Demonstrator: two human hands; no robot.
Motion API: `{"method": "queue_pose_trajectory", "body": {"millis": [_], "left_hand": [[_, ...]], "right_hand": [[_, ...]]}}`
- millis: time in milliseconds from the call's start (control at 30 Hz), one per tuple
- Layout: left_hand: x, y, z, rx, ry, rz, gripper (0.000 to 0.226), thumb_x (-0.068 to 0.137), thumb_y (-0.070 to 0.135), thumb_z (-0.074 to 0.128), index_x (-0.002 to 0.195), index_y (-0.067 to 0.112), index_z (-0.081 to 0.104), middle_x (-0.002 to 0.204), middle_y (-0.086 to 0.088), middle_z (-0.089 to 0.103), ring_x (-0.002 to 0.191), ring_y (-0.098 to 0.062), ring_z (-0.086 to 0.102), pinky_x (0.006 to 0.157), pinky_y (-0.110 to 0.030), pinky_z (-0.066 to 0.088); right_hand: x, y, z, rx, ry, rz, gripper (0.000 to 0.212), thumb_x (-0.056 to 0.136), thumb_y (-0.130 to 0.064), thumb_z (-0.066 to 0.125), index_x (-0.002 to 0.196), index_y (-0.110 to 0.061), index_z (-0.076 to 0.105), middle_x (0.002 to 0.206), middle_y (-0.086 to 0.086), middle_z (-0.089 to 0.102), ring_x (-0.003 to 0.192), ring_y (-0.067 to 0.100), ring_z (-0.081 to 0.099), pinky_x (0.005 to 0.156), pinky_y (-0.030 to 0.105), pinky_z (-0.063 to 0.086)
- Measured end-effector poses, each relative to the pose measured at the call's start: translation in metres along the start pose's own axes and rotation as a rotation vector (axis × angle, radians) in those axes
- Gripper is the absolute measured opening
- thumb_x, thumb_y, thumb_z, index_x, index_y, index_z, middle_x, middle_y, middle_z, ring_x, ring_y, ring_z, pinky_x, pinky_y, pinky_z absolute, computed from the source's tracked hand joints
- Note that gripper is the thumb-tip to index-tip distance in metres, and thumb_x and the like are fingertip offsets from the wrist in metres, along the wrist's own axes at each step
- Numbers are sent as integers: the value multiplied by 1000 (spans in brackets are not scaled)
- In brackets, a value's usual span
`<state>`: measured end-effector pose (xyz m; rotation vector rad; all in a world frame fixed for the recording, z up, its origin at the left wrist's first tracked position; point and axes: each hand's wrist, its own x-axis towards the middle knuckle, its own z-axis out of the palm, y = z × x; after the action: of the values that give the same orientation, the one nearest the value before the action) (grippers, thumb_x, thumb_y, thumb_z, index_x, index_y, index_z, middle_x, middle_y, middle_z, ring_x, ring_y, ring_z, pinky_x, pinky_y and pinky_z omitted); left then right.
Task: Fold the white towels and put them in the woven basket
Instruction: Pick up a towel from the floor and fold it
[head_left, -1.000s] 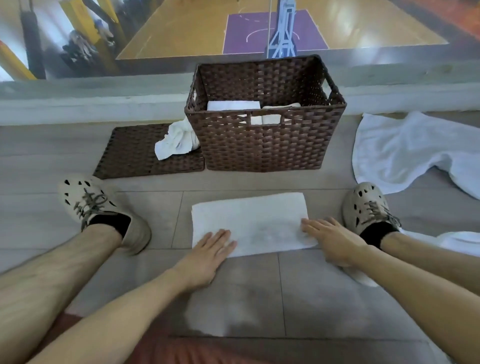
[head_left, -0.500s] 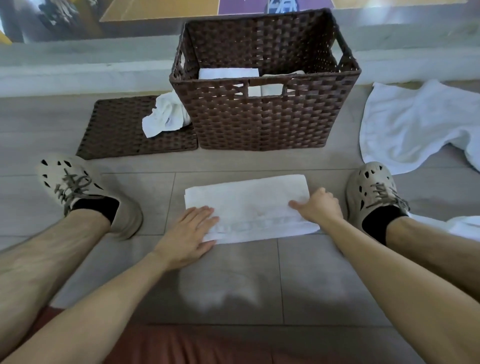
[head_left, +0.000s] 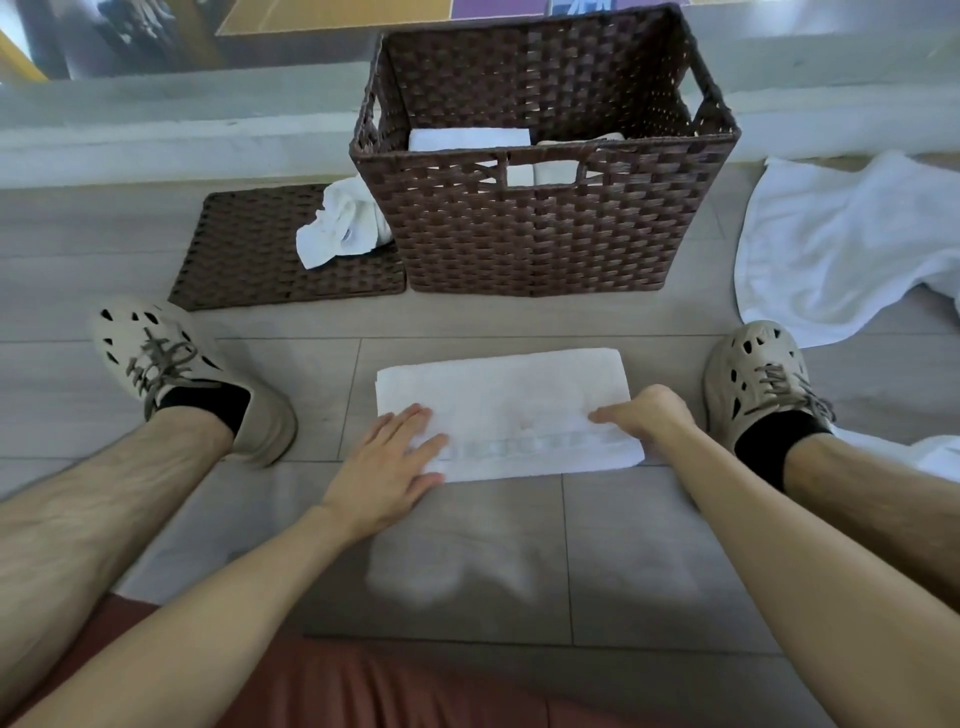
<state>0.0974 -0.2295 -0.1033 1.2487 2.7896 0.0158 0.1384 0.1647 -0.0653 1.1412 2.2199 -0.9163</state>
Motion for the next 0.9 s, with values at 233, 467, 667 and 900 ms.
{"method": "queue_pose_trajectory", "body": {"millis": [233,467,667,900], "left_hand": [[5,11,-15,-33,18,-1,67,100,66,53,158,31,50,171,-9,37,161,-30,29,130,-52,25],[67,88,-6,47,-146,14,79,96,66,39,163,25,37,172,-19,30,159,-42,28,121,-63,31],[72,99,2,104,-109,-13,46,99,29,55,135,3,64,145,-31,57,133,-55,57,98,-64,52],[50,100,7,-91,101,-91,52,105,27,39,135,-6,64,137,-26,69,131,-45,65,103,-61,56]], "right_hand": [[-12,2,8,5,6,-9,49,78,-46,90,88,-6,66,88,7,70,78,24,65,63,32,51],[-19,12,5,184,-97,75,49,84,-49,85,88,-5,65,72,6,59,61,21,53,54,30,47],[-27,14,6,345,-156,108,39,86,-42,83,99,-8,73,77,4,70,65,21,61,57,28,45],[-34,7,2,404,-249,166,68,70,-72,80,105,-15,72,77,5,63,60,21,49,54,29,37]]}}
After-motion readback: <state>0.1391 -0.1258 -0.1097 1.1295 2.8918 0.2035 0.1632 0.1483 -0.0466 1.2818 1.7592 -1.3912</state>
